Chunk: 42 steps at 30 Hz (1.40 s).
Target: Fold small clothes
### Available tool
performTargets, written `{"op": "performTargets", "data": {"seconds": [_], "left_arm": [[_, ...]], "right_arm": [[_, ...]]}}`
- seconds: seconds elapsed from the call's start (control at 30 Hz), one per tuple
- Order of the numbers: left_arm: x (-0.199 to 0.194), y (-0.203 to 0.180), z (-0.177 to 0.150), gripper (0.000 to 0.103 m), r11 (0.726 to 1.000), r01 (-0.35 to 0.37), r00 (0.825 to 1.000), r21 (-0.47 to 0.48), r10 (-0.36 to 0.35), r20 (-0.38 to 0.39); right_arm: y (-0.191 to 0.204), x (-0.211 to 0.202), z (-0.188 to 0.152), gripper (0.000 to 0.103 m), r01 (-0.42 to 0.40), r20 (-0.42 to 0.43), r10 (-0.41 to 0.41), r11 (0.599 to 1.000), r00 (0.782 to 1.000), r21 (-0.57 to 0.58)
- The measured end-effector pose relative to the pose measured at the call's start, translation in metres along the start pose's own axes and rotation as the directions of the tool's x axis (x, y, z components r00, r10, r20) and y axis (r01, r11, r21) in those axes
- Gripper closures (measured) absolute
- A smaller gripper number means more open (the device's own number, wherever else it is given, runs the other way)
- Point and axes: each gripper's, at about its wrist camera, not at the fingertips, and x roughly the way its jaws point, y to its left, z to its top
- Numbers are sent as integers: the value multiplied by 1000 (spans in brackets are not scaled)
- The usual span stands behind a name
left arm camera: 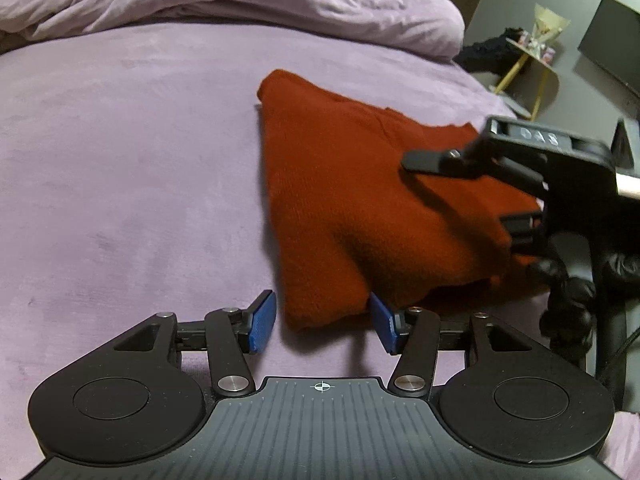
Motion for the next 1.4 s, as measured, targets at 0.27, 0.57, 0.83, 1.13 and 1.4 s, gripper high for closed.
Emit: {"op": "performTargets", "data": {"seconds": [0.27, 0.57, 0.83, 1.13, 1.4], "left_arm": [[1, -7, 3, 45, 1000, 11, 1000, -19, -11, -21], [11, -36, 7, 44, 999, 38, 999, 9, -38, -23], [29, -41, 6, 45, 1000, 23, 998, 4, -22, -55], [30, -51, 9, 45, 1000, -15, 999, -4, 15, -52], [32, -55, 6, 43, 1000, -17, 998, 3, 17, -61]], "right_arm": [[52, 3, -5, 89, 206, 104, -181, 917, 978, -343], [56, -50, -4, 90, 450, 329, -320, 746, 889, -490], [-8, -62, 9, 61, 299, 180, -261, 925, 948, -235], [46, -49, 1, 92, 501, 360, -353, 690, 863, -522], [-12, -71, 4, 75, 622, 402, -485, 690, 777, -369]]}}
